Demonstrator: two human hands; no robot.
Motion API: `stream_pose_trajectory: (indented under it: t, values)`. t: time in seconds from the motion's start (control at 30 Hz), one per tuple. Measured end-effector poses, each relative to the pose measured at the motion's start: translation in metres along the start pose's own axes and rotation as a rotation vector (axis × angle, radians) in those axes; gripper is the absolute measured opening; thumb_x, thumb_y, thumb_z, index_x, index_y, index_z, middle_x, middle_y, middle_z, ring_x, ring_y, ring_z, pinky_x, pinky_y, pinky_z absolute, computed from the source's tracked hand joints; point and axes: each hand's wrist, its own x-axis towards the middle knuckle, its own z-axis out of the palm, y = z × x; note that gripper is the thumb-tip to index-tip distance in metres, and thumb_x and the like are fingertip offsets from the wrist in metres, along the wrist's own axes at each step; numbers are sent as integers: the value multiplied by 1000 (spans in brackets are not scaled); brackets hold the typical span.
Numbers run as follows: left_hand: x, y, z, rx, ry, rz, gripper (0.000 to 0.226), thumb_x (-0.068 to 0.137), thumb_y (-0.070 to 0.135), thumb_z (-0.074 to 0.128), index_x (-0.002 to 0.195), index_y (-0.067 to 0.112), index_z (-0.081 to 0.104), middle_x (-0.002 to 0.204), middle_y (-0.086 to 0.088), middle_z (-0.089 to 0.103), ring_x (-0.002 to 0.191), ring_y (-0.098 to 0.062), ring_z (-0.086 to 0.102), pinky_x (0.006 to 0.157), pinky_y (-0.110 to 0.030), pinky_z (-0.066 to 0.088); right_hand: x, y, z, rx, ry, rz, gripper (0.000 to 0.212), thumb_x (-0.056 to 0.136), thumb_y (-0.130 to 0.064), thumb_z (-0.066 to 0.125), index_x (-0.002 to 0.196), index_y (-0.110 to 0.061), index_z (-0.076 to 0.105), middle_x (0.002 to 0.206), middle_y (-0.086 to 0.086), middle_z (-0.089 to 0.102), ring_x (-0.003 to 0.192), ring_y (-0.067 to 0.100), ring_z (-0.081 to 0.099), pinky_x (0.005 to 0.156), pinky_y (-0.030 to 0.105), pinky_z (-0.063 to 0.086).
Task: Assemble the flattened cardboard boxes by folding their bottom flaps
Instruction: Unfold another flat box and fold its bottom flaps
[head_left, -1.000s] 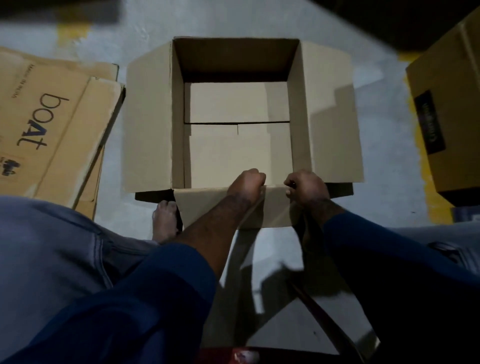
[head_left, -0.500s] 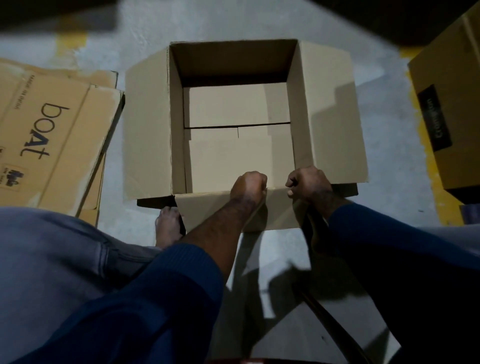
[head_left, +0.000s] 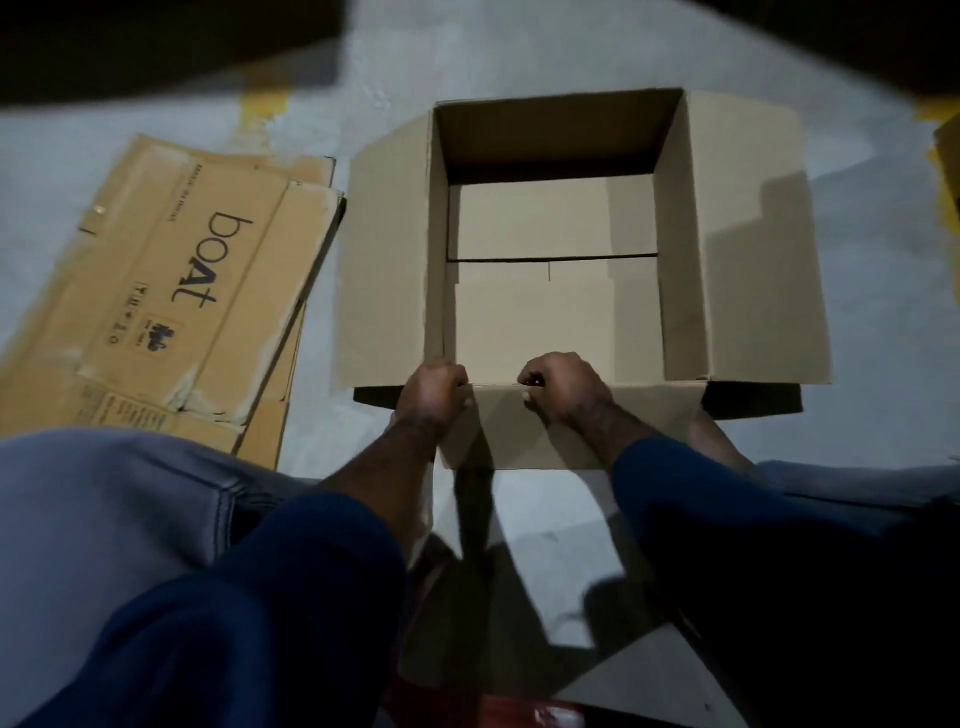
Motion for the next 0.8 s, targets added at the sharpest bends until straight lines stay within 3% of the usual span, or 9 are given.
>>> stream_pose_trajectory:
  t: [0.07, 0.23, 0.4, 0.5, 0.67, 0.73, 0.8]
  values:
    - [2, 3, -2, -42, 1, -58, 4, 89, 18, 75, 90, 16, 71, 95, -3, 66, 82, -17, 58, 69, -28, 44, 4, -7, 5, -30, -8, -11, 21, 85, -22, 74, 105, -26, 77, 111, 0, 72, 101, 27, 65, 87, 37, 56]
    - [15, 7, -8, -73, -60, -144, 11, 82, 20, 84, 83, 23, 74, 86, 3, 71, 84, -16, 66, 82, -35, 59, 8, 2, 12, 48, 25, -3, 24, 85, -22, 74, 109, -27, 76, 113, -2, 71, 105, 22, 64, 91, 36, 54]
    - [18, 11, -8, -18, -67, -127, 14, 84, 19, 82, 93, 17, 72, 95, -3, 69, 90, -22, 65, 84, -38, 58, 10, 9, 12, 116, 21, 10, 22, 87, -25, 73, 108, -23, 76, 111, -1, 71, 105, 20, 63, 92, 33, 52]
    - [15, 24, -10, 89, -97, -88, 22, 87, 18, 79, 106, 14, 68, 106, -6, 66, 96, -22, 63, 87, -41, 58, 4, 15, 6, 127, 120, 89, 22, 90, -36, 69, 108, -26, 75, 114, 0, 70, 107, 23, 63, 94, 35, 52]
    - [11, 65, -14, 29, -132, 52, 28, 90, 30, 74, 112, 13, 71, 116, -8, 65, 107, -27, 62, 90, -36, 53, -29, 47, -20, 82, 500, 519, 26, 92, -29, 62, 118, -29, 68, 133, 7, 52, 123, 30, 47, 102, 45, 45]
    - [7, 84, -15, -7, -139, 84, 22, 93, 29, 70, 108, 13, 72, 114, -9, 67, 106, -27, 62, 87, -36, 53, -38, 58, -33, 202, 586, 758, 31, 88, -24, 63, 119, -27, 65, 136, 10, 44, 124, 34, 43, 102, 50, 45]
    - [2, 101, -16, -54, -164, 101, 19, 94, 28, 68, 105, 13, 72, 111, -9, 68, 100, -24, 62, 82, -34, 51, -43, 75, -41, 328, 570, 880, 35, 89, -23, 62, 124, -21, 60, 137, 15, 41, 123, 37, 44, 102, 48, 45]
